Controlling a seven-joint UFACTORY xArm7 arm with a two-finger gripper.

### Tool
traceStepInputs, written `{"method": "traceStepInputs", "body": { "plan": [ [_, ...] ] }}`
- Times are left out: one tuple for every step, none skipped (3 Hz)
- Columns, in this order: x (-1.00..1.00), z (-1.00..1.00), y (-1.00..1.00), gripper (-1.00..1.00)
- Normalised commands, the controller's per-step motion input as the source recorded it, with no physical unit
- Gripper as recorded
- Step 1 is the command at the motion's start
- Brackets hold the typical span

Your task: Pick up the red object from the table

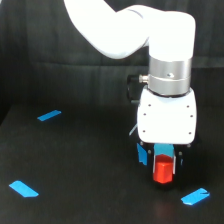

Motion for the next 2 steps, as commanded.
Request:
{"method": "traceStepInputs", "body": {
  "plan": [
    [0.08, 0.54, -0.02, -1.0],
    [-0.08, 0.61, 0.07, -0.98]
  ]
}}
